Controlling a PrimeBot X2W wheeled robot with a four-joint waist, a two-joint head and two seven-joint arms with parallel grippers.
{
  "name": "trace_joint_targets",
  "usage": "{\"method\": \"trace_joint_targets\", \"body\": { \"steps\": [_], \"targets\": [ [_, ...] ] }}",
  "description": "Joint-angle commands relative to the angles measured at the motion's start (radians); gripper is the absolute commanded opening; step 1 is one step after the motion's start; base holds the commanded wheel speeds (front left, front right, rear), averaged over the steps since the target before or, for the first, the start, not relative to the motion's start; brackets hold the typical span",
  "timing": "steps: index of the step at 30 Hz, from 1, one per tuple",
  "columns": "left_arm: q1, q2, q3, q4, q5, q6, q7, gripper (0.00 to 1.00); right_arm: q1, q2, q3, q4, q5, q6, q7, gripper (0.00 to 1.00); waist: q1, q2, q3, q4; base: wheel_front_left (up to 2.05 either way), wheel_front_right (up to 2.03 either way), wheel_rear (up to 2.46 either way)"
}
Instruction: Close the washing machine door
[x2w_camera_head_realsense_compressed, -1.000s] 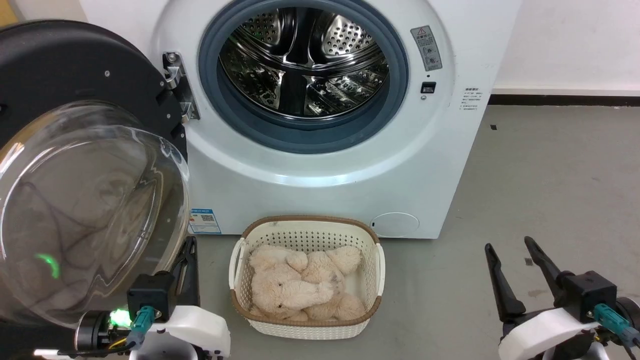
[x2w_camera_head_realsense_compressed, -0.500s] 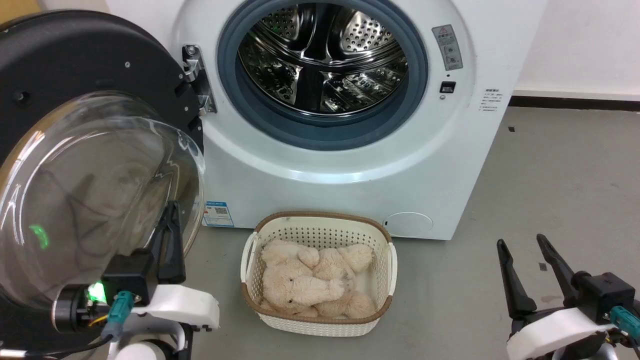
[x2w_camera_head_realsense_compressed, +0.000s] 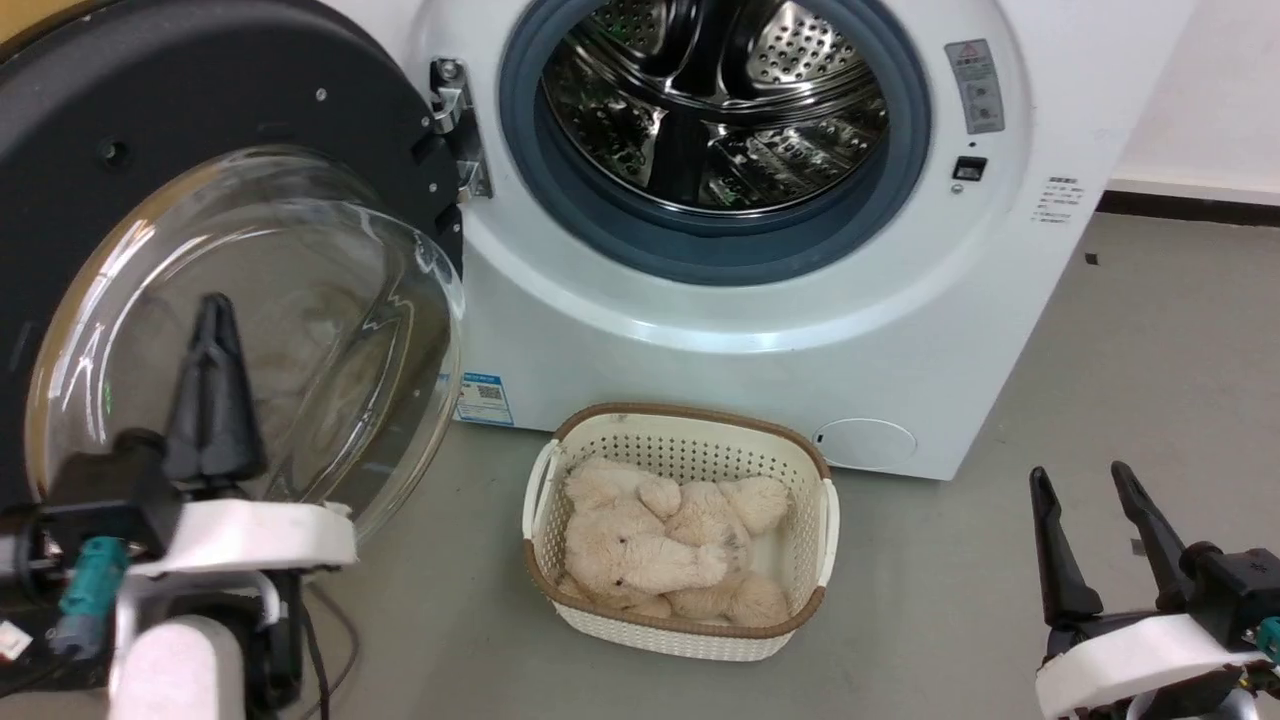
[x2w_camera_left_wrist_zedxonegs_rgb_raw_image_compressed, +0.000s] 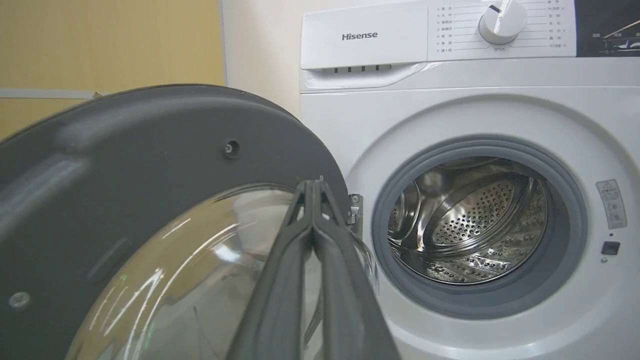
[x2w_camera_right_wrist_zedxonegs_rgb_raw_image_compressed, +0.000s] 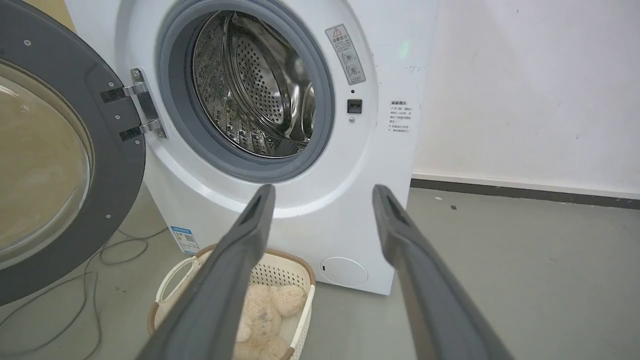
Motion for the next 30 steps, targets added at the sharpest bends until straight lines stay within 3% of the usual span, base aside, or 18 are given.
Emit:
{"method": "trace_joint_targets", "body": {
  "steps": [1,19,30],
  "targets": [
    [-0.035,0.011,0.03,-0.014,-0.012,-0.012,-0.012,0.0,-0.016,0.002,-0.007,-0.003,0.015,0.0,-0.013,1.0,-0.0001,0.0,0.008,0.017,0.0,0.0,0.0],
    [-0.193,0.047,0.244,-0.029,-0.086,-0.099,-0.048,0.0,-0.026,0.002,-0.051,-0.008,0.04,0.0,-0.049,1.0,-0.0001,0.0,0.047,0.142,0.0,0.0,0.0],
    [-0.292,0.105,0.358,0.111,-0.145,-0.119,-0.07,0.0,-0.035,0.002,-0.076,-0.004,0.053,0.0,-0.072,1.0,-0.0001,0.0,0.069,0.218,0.0,0.0,0.0]
  ]
}}
